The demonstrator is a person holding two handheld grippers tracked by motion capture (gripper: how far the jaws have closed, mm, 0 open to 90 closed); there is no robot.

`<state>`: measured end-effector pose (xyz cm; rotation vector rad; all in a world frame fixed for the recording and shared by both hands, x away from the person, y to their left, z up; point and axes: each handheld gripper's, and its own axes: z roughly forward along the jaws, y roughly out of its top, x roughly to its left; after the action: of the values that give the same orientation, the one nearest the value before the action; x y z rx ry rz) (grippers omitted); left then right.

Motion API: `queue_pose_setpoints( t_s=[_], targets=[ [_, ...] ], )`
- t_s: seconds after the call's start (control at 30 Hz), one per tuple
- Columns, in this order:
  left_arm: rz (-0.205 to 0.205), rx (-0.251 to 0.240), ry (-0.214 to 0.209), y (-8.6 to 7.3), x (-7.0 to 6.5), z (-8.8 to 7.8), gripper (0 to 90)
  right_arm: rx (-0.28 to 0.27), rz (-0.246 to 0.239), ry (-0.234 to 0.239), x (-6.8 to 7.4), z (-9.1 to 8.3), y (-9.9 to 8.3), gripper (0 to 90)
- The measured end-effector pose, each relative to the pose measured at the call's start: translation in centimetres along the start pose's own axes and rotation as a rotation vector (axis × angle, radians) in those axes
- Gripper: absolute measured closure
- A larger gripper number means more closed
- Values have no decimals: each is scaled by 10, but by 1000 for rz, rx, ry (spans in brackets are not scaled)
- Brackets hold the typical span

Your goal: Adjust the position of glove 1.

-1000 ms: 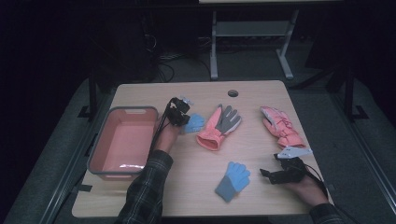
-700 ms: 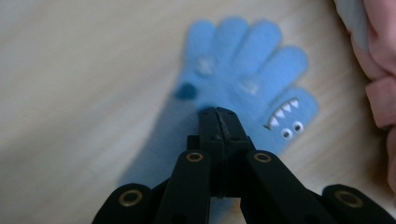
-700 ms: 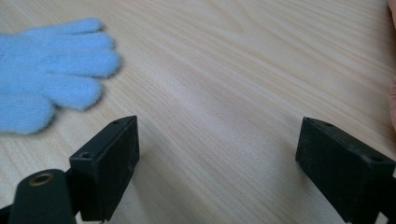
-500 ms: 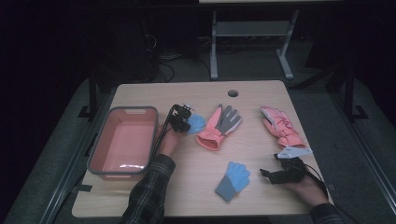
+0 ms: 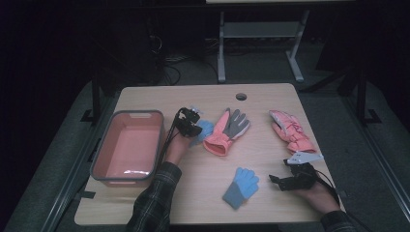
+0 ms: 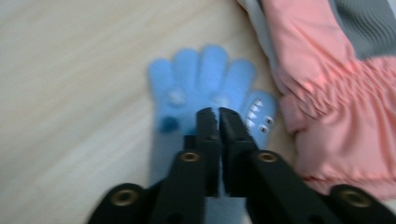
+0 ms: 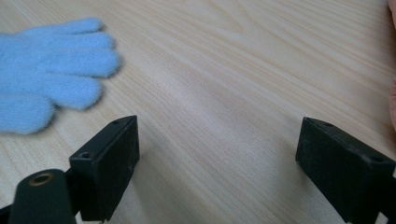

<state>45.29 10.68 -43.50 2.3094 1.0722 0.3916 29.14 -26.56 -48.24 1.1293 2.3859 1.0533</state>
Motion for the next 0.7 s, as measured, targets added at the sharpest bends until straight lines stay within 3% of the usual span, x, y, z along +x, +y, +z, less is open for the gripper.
queue_pose_setpoints(
  t_s=[0.17, 0.3, 0.33, 0.37, 0.4, 0.5, 0.7],
  targets=[
    [32, 25, -3, 2, 4, 6, 729, 0, 0, 0, 0, 0, 0, 131],
    [10, 53, -2, -2, 6, 16, 690, 1, -4, 5, 0, 0, 0, 132],
    [24, 66, -4, -4, 7, 18, 703, 0, -4, 5, 0, 0, 0, 132],
    [20, 49, -6, -5, 8, 19, 703, 0, -4, 5, 0, 0, 0, 132],
    [-3, 35, -11, -6, 7, 19, 728, 1, -3, 5, 0, 0, 0, 132],
    [1, 47, -25, -6, 7, 19, 836, 0, -5, 5, 0, 0, 0, 132],
    [-27, 46, -34, -4, 8, 15, 870, 0, -6, 4, 0, 0, 0, 132]
  ],
)
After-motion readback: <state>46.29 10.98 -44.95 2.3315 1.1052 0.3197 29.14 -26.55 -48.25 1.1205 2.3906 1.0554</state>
